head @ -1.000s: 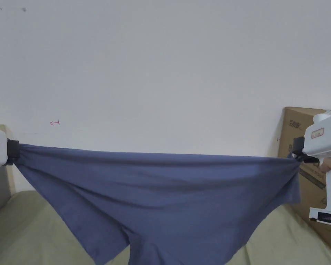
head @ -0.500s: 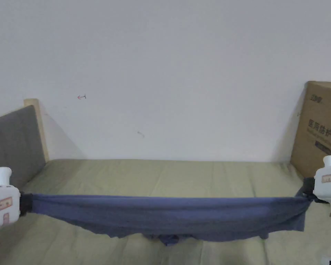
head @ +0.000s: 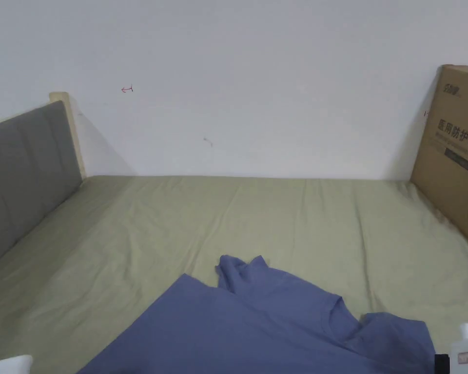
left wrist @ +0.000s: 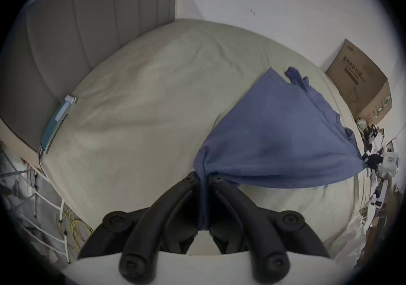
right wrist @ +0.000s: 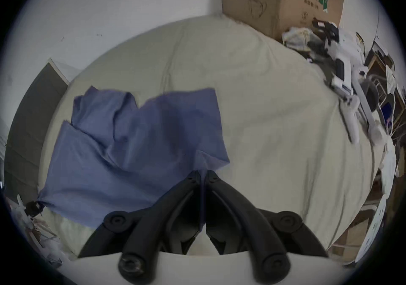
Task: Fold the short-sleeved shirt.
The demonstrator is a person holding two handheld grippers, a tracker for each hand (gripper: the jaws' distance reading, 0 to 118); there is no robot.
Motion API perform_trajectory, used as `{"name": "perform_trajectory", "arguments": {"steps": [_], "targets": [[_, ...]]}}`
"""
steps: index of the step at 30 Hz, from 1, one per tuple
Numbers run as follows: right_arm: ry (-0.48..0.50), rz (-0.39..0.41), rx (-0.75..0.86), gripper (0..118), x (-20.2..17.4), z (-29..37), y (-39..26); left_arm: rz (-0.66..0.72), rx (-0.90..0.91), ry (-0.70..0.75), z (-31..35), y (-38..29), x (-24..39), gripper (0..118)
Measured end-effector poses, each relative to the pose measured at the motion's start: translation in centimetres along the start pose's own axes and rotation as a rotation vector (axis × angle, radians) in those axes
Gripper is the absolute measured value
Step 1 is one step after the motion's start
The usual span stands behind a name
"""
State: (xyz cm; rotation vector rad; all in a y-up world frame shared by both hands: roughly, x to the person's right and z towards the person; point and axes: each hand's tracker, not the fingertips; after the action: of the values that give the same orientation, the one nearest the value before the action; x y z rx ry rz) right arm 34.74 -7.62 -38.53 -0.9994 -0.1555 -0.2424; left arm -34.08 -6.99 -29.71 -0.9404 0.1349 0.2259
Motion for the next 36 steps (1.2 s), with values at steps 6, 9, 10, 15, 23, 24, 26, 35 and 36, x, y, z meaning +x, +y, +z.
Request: {"name": "perform_trajectory", "arguments": {"steps": [6, 9, 10, 15, 23, 24, 26, 35, 36], "targets": [[-0.017, -0.042, -0.031, 15, 0.2, -1.0, -1.6, -0.046, -0.025, 0.032, -1.0, -1.1, 0.6, 9], [-0.043, 0.002, -0.033, 53, 0.1, -0.6, -1.8, -0.049, -0.048, 0.049, -1.2, -1.1, 0.7, 73], [-0.041, 0.006, -0.026, 61, 0.3, -0.2, -1.7, -0.054, -0.054, 0.048, -0.8, -1.2, 0.9, 99], [0.01, 0.026, 0.092, 63, 0.3, 3.5, -1.4, -0.154, 0.06, 0.026, 2.2, -0.5, 3.5, 111], [0.053, 0.112, 0.149, 1, -1.2, 7.1, -4.3, -0.15, 0.165, -0.128, 5.2, -0.7, 10.6, 0], [0.067, 0.11, 0.143, 1, -1.1, 7.0, -4.8, -0.159, 0.15, -0.152, 5.1, -0.9, 11.3, 0], [0.08, 0.087, 0.114, 1, -0.6, 6.3, -5.7, -0.169, 0.101, -0.213, 4.3, -1.6, 13.1, 0], [0.124, -0.002, 0.089, 84, 2.7, 5.2, -5.6, -0.236, 0.067, -0.231, 2.5, -1.9, 18.2, 0], [0.121, -0.003, 0.091, 84, 2.7, 4.9, -4.9, -0.241, 0.063, -0.235, 2.3, -1.8, 18.7, 0]]}}
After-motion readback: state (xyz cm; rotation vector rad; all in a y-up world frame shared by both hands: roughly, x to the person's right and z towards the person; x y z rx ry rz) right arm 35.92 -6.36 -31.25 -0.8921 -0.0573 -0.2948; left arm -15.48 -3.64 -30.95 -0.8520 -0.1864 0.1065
